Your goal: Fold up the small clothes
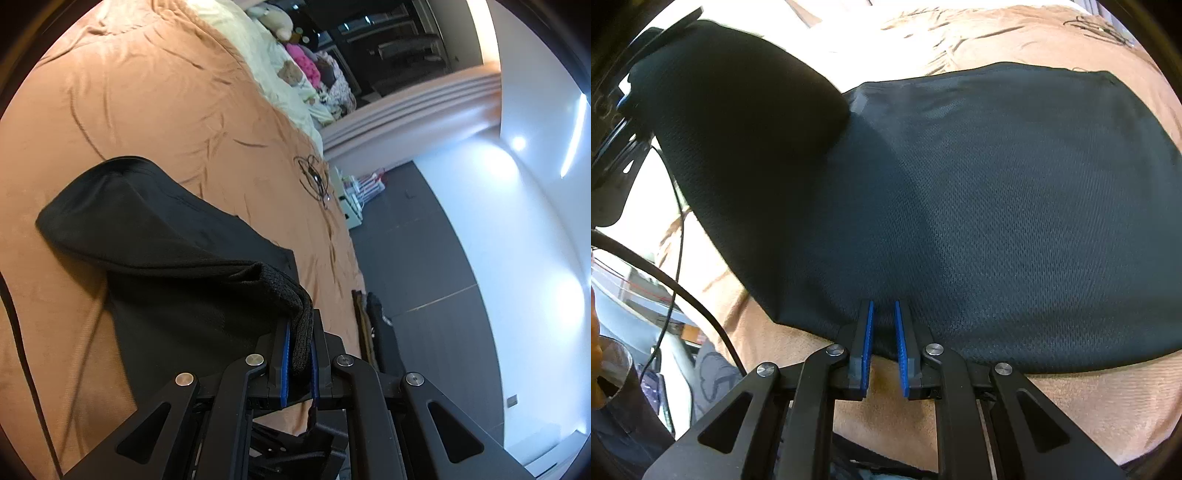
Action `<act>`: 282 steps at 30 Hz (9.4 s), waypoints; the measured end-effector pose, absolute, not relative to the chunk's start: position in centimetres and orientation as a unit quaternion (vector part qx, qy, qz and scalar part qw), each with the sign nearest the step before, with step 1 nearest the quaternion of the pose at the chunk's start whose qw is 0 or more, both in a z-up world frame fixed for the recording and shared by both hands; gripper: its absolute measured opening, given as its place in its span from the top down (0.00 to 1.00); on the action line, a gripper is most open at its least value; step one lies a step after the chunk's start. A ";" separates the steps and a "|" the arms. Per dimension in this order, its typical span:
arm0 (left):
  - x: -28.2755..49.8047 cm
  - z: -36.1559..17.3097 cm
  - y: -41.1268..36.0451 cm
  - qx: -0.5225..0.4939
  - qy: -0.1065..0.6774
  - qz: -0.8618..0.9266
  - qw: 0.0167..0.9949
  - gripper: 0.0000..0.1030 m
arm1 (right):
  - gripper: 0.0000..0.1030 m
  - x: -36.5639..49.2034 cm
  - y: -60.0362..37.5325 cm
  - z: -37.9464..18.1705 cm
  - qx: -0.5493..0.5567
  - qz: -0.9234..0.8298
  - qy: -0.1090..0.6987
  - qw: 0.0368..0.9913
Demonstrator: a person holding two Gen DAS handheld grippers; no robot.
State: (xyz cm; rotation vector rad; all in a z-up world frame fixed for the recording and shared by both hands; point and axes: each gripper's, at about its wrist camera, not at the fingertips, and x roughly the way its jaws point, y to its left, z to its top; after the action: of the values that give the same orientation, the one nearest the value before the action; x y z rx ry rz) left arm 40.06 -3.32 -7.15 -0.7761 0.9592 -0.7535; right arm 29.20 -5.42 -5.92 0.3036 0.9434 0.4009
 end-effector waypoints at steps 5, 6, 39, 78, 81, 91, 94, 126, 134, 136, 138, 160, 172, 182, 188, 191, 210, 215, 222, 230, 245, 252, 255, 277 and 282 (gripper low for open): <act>40.1 -7.2 -5.8 -0.333 0.452 -0.339 0.755 0.92 | 0.91 28.9 -7.7 -5.7 0.169 0.210 0.449 0.852; 40.1 -7.3 -6.4 -0.327 0.456 -0.337 0.756 0.92 | 0.91 28.7 -8.3 -5.6 0.167 0.208 0.447 0.854; 39.1 -11.5 -8.7 -0.289 0.512 -0.260 0.766 0.35 | 0.46 24.0 -23.0 -1.5 0.190 0.100 0.383 0.898; 38.1 -16.9 0.6 -0.309 0.533 -0.211 0.759 0.53 | 0.47 39.7 -5.9 -2.2 -0.174 0.205 0.492 0.828; 38.3 -17.0 0.6 -0.311 0.534 -0.210 0.758 0.53 | 0.67 40.5 -6.1 -3.1 -0.174 0.217 0.499 0.821; 38.6 -17.3 0.7 -0.313 0.536 -0.213 0.754 0.53 | 0.97 40.2 -8.2 -1.3 -0.098 0.219 0.496 0.835; 38.8 -17.3 0.5 -0.310 0.537 -0.215 0.755 0.53 | 0.97 39.1 -9.3 0.1 -0.081 0.214 0.489 0.842; 39.4 -17.7 -3.1 -0.251 0.556 -0.216 0.763 0.53 | 0.97 32.3 -20.5 -3.1 0.091 0.081 0.485 0.866; 39.7 -17.0 -5.2 -0.234 0.557 -0.251 0.757 0.53 | 0.97 31.0 -22.2 -2.9 0.111 0.082 0.483 0.865; 39.8 -17.1 -6.2 -0.225 0.561 -0.258 0.754 0.53 | 0.97 30.6 -22.8 -2.8 0.113 0.077 0.481 0.866; 39.7 -17.3 -6.9 -0.218 0.564 -0.261 0.753 0.53 | 0.97 30.4 -23.4 -2.7 0.116 0.071 0.481 0.866; 39.5 -18.7 -7.3 -0.210 0.574 -0.245 0.752 0.69 | 0.27 32.8 -15.4 1.2 -0.069 0.081 0.475 0.873; 39.6 -19.3 -6.7 -0.218 0.581 -0.230 0.750 0.80 | 0.27 38.4 -9.5 -2.2 -0.182 0.097 0.491 0.846; 39.8 -19.1 -7.2 -0.211 0.583 -0.223 0.752 0.81 | 0.27 43.0 -15.0 -2.7 -0.086 0.057 0.495 0.863; 39.7 -19.0 -7.7 -0.208 0.584 -0.218 0.753 0.81 | 0.27 45.5 -19.9 -3.2 -0.035 0.010 0.488 0.872; 39.8 -18.9 -7.9 -0.206 0.586 -0.215 0.754 0.81 | 0.27 46.3 -22.2 -3.6 0.003 0.010 0.486 0.874; 42.0 -15.4 -8.6 -0.193 0.570 -0.199 0.774 0.80 | 0.26 43.7 -24.7 -1.3 0.012 0.074 0.455 0.887; 44.2 -14.8 -9.7 -0.183 0.569 -0.187 0.780 0.80 | 0.26 44.8 -20.9 -3.2 -0.067 0.110 0.464 0.876; 46.7 -15.4 -10.8 -0.161 0.579 -0.167 0.782 0.80 | 0.26 49.5 -22.2 -4.6 -0.018 0.119 0.465 0.877; 50.4 -15.6 -12.9 -0.144 0.578 -0.157 0.788 0.80 | 0.26 53.3 -27.3 -5.5 0.040 0.060 0.459 0.885; 56.5 -16.7 -13.2 -0.169 0.570 -0.173 0.785 0.80 | 0.26 53.4 -33.9 -7.3 0.271 0.248 0.452 0.813; 57.9 -17.9 -13.3 -0.174 0.576 -0.169 0.781 0.80 | 0.46 55.3 -34.8 -8.8 0.267 0.267 0.477 0.794; 58.2 -18.0 -13.2 -0.177 0.576 -0.173 0.779 0.80 | 0.46 56.0 -35.1 -9.2 0.270 0.280 0.482 0.785; 59.9 -18.2 -13.3 -0.190 0.565 -0.225 0.771 0.62 | 0.45 56.4 -36.1 -9.2 0.268 0.303 0.489 0.773; 60.3 -18.5 -13.3 -0.199 0.557 -0.231 0.772 0.62 | 0.45 57.2 -36.0 -9.9 0.286 0.321 0.481 0.764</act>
State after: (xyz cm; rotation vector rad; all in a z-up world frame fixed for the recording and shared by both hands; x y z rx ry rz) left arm 60.29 -13.30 -18.53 -0.4306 1.2077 -0.5017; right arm 57.21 -36.02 -9.94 0.6217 1.0446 0.6980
